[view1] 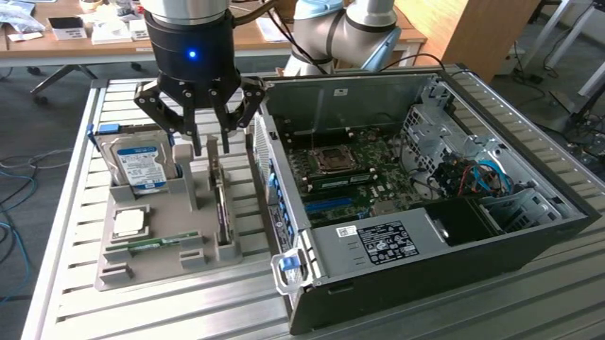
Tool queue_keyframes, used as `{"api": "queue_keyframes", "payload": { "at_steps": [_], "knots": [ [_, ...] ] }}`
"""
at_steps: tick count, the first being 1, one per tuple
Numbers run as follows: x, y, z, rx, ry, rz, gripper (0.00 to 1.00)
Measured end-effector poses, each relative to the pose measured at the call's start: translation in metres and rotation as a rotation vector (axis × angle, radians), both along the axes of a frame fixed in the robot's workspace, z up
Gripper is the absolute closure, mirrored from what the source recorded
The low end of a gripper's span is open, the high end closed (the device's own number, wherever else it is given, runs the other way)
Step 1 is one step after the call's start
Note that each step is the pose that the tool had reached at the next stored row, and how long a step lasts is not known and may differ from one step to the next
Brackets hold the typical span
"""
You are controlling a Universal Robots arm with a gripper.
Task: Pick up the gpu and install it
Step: 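Pick up the gpu and move the gpu toward the slot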
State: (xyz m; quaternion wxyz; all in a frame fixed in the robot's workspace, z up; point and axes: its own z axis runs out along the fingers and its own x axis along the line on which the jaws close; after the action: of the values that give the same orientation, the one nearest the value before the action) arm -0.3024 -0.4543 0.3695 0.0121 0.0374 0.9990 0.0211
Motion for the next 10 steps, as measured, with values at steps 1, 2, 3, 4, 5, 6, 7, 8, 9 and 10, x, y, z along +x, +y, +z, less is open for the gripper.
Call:
{"api": "queue_keyframes", "payload": {
  "at_steps": [1,2,3,4,5,6,7,8,9,10],
  "knots": [
    [0.0000,0.0000,-0.0003,0.0001,-0.0001,0.000,0.58],
    [0.0000,0.0000,-0.0007,0.0002,-0.0002,0.000,0.58],
    [0.0000,0.0000,-0.0011,0.0002,-0.0002,0.000,0.58],
    [0.0000,0.0000,-0.0016,0.0001,-0.0001,0.000,0.58],
    [0.0000,0.0000,-0.0020,0.0001,-0.0001,0.000,0.58],
    [0.0000,0.0000,-0.0024,0.0001,-0.0001,0.000,0.58],
    [0.0000,0.0000,-0.0026,-0.0001,0.0000,0.000,0.58],
    [0.0000,0.0000,-0.0028,0.0000,0.0000,0.000,0.58],
    [0.0000,0.0000,-0.0031,0.0000,-0.0001,0.000,0.58],
    [0.0000,0.0000,-0.0033,0.0000,0.0000,0.000,0.58]
  ]
}}
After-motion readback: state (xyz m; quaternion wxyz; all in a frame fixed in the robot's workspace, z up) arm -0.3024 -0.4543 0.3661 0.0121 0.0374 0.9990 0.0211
